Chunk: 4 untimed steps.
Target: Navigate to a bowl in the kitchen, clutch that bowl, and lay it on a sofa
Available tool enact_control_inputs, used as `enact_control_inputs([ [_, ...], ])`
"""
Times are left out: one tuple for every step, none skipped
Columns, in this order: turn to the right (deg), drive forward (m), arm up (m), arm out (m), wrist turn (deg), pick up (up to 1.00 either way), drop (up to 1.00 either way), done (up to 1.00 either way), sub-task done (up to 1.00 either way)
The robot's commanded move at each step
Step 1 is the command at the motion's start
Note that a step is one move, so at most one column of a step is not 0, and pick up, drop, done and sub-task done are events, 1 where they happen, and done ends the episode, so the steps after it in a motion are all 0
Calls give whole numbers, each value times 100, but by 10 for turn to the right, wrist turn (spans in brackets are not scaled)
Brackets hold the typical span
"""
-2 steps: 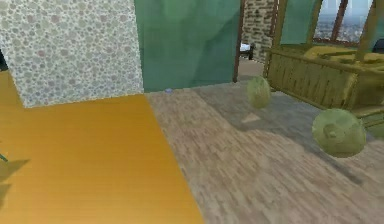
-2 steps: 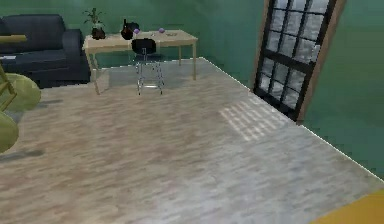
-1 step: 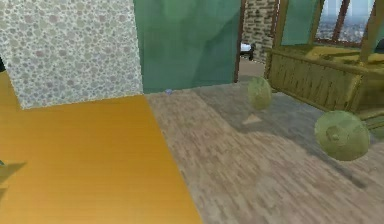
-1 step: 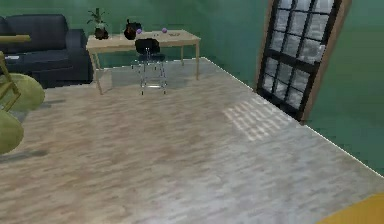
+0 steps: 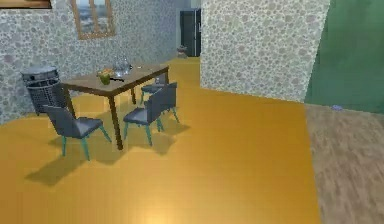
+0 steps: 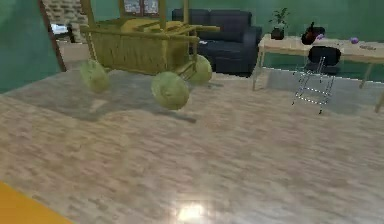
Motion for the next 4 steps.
enact_control_inputs([
  [-360,0,0,0,0,0,0,0,0],
  [0,75,0,0,0,0,0,0,0],
  [-450,0,0,0,0,0,0,0,0],
  [-30,0,0,0,0,0,0,0,0],
])
